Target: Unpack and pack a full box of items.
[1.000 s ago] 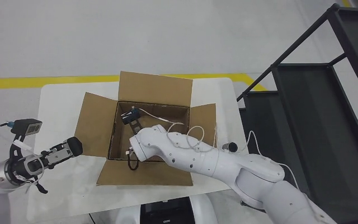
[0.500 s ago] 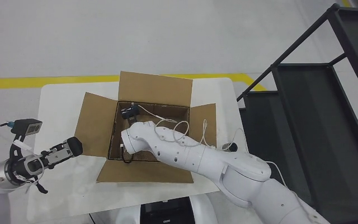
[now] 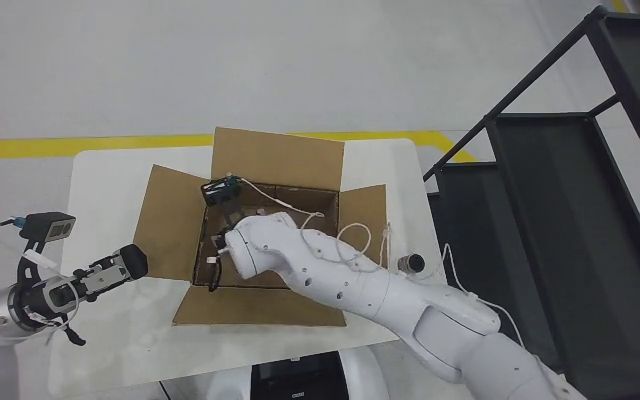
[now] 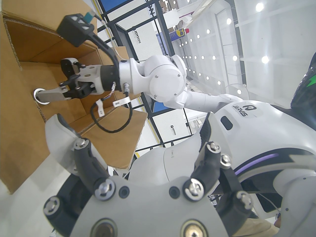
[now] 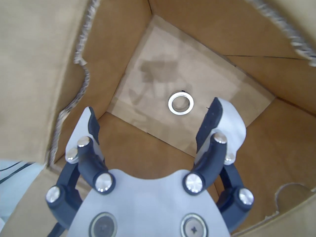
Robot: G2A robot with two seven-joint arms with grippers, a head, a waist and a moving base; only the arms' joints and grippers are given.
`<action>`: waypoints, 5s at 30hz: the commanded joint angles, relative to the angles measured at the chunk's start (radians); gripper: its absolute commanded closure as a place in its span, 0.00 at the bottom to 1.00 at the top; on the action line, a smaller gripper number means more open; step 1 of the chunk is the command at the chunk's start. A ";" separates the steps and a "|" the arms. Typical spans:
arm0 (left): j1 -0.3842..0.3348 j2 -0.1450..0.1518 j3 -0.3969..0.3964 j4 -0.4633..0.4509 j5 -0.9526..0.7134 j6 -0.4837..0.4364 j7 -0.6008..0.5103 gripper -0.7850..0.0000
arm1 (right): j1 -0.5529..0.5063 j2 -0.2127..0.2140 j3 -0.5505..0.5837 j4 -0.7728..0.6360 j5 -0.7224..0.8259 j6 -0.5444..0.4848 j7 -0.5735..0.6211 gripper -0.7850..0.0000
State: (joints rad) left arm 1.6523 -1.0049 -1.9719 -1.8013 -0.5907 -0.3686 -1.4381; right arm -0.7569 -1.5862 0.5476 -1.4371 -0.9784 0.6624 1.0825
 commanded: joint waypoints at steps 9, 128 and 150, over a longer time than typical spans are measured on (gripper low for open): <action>0.000 0.000 0.000 0.000 0.000 0.000 0.000 0.00 | -0.464 0.165 0.484 -0.599 0.053 -0.350 0.045 0.00; 0.000 0.000 0.000 0.000 0.000 0.000 0.000 0.00 | -1.126 0.277 1.056 -0.641 -0.208 -0.356 0.097 0.00; 0.000 0.000 0.000 0.000 0.000 0.000 0.000 0.00 | -0.948 0.282 1.073 -0.241 -0.026 -0.407 0.039 0.00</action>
State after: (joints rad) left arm 1.6523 -1.0049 -1.9719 -1.8013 -0.5907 -0.3686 -1.4381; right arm -1.7110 -1.3041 1.6237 -1.6913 -1.0055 0.2528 1.1289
